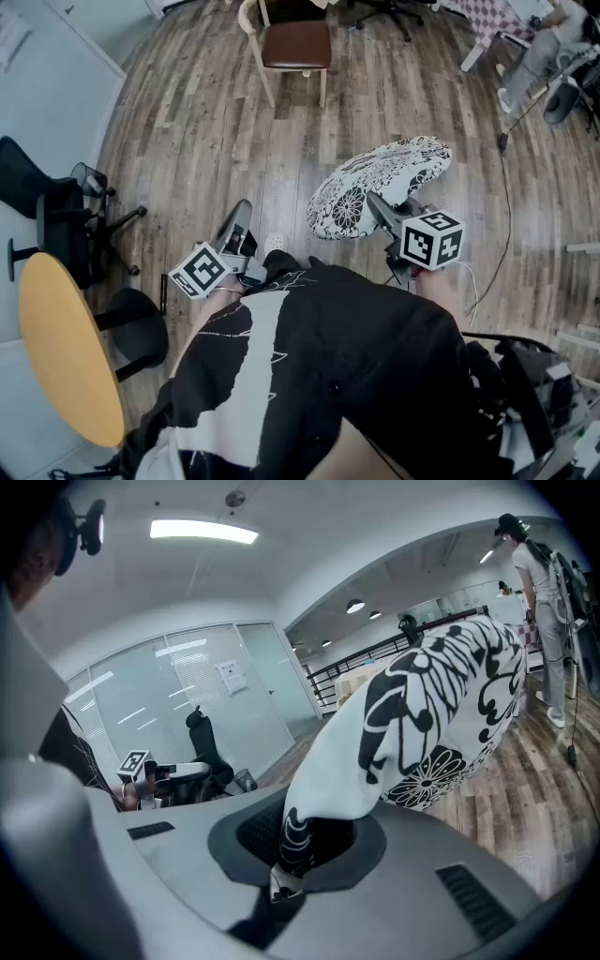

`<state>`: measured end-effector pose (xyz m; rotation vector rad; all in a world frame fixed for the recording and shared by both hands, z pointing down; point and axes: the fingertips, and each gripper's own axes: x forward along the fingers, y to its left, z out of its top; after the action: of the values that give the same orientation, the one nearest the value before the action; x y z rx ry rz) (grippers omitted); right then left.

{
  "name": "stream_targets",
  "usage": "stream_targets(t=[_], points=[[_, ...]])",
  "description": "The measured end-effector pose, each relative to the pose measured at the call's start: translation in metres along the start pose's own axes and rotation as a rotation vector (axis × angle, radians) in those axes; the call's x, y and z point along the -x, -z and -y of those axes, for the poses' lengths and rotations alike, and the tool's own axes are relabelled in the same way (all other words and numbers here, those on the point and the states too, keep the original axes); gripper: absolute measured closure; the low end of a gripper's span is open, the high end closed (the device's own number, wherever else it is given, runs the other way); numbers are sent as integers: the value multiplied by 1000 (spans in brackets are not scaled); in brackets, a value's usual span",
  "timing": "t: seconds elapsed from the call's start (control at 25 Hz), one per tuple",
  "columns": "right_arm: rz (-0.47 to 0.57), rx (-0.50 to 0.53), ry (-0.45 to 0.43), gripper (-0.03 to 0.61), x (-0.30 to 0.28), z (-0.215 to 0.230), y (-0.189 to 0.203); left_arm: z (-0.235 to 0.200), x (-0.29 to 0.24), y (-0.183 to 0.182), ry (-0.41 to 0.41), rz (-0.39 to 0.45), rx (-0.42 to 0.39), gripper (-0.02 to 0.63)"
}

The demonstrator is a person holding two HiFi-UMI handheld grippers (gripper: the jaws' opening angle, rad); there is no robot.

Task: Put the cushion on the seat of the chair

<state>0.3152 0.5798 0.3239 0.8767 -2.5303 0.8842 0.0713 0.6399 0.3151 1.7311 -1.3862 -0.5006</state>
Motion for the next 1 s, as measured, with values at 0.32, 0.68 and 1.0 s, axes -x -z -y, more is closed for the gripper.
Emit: stream_targets(t=[0.32, 0.68, 1.0], points=[[-3, 4, -3, 551, 3, -1, 4, 1, -2, 2, 1, 3, -8, 598], [1, -63, -3, 551, -4, 10, 7, -12, -7, 6, -8, -17, -23, 598], [-3, -105, 44, 551, -25, 31, -7, -35, -56, -12, -6, -46, 12, 598]])
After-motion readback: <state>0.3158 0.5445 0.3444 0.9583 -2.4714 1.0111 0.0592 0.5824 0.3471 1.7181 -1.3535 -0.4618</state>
